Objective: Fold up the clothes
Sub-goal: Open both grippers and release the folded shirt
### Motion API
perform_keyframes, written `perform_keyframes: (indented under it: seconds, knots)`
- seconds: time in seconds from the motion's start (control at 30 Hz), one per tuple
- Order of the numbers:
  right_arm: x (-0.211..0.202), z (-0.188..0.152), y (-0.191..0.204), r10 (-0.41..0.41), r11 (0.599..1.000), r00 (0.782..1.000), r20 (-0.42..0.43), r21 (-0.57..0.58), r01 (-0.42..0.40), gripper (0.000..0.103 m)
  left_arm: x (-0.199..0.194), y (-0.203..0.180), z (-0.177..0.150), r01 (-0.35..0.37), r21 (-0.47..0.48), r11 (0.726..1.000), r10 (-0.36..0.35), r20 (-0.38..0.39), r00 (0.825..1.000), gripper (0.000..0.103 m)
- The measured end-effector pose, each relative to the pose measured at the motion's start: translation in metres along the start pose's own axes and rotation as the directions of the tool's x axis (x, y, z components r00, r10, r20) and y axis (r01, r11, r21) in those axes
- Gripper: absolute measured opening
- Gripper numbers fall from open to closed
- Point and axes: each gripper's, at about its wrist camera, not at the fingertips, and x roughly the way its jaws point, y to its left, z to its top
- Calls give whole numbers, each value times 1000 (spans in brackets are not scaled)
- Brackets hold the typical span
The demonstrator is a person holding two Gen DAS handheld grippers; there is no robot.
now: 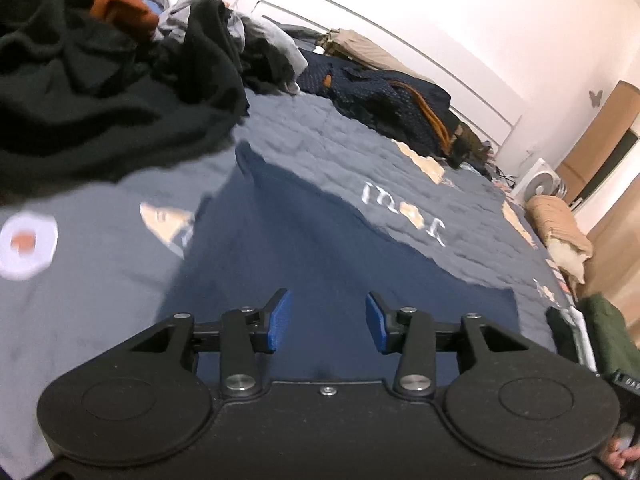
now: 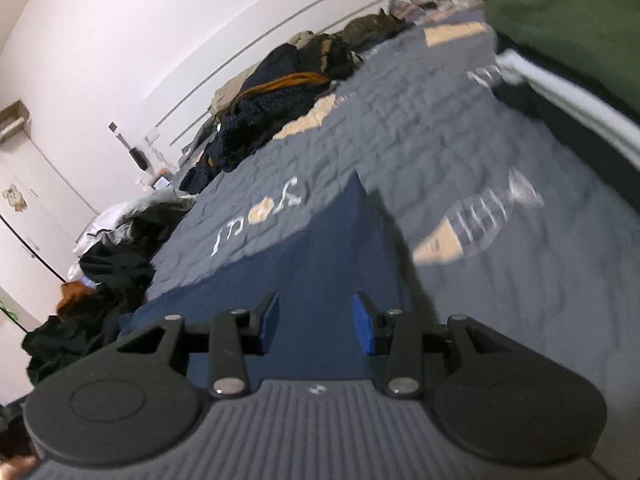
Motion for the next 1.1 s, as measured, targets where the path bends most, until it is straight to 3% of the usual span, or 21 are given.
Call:
perform_keyframes:
  seconds: [0.27,0.37,0.53,0.87,1.1]
  knots:
    - [-26,-40,-5,30,995,999,-20,93,-28,40,-26,7,-42,7,-62,998,-8,-11,1000,44]
    - [-35,-54,-6,30,995,999,-39,98,-26,40,-34,6,-54,-3,-47,999,3,-16,1000,47]
    - [-44,-65,-8,3,997,998,-68,80,3,40,-45,9,-66,-28,-18,999,28,-29,999,47]
    - [-47,-78,-23,1,983,997,-76,184,14,40,-56,29,-75,-65,-101,993,62,-34,997,49]
    - [-38,-85,-33,7,963,994,-105,270,22,40,-49,62,-75,-67,-292,954,51,-63,997,51]
